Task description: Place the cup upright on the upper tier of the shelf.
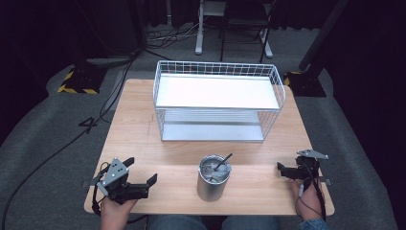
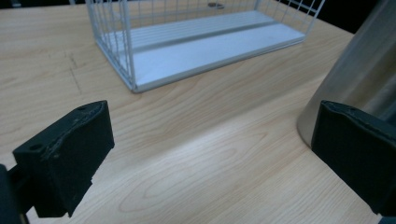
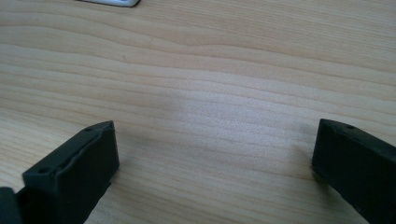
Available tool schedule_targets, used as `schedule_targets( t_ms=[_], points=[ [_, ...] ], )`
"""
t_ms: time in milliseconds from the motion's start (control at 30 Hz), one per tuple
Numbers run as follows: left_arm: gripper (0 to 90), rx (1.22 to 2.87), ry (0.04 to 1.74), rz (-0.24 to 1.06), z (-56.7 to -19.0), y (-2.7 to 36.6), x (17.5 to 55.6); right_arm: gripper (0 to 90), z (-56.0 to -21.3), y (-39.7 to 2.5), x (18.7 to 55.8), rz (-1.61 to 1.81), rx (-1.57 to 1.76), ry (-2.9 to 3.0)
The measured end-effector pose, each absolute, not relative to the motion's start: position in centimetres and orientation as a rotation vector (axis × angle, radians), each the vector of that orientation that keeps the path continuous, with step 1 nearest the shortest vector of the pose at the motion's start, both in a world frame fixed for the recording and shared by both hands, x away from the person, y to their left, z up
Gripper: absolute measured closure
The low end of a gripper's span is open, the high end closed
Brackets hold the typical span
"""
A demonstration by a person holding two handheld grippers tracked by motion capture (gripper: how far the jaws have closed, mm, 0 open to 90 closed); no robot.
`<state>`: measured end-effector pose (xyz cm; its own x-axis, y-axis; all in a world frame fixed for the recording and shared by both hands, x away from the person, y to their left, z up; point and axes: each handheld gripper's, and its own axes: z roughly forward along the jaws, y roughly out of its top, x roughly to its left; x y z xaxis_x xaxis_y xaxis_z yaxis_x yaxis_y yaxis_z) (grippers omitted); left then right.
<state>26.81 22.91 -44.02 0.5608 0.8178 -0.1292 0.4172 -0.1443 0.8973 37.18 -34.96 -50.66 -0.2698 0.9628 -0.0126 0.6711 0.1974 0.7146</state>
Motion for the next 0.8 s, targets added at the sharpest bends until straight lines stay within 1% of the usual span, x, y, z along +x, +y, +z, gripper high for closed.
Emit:
schedule_targets(
  t_ms=[233, 400, 433, 533, 733, 800],
  points=[
    [0.0, 1.772, 0.952, 0.499, -43.1, 21.2, 26.3, 0.7, -50.7, -35.0, 37.2, 0.836, 1.52, 2.016],
    [0.0, 1.776, 0.868, 0.471, -42.4, 18.8, 25.7, 0.7, -50.7, -35.0, 37.2, 0.836, 1.52, 2.015],
    [0.0, 1.776, 0.868, 0.471, -42.4, 18.8, 25.7, 0.7, -50.7, -35.0, 37.2, 0.836, 1.52, 2.015],
    [0.0, 1.791, 0.796, 0.446, -41.7, 17.0, 25.3, 0.7, -50.7, -35.0, 37.2, 0.836, 1.52, 2.015],
    [0.0, 1.788, 0.717, 0.401, -41.2, 15.1, 24.9, 0.7, -50.7, -35.0, 37.2, 0.836, 1.52, 2.015],
    [0.0, 1.778, 0.677, 0.36, -41.0, 14.0, 24.8, 0.7, -50.7, -35.0, 37.2, 0.836, 1.52, 2.015]
  ],
)
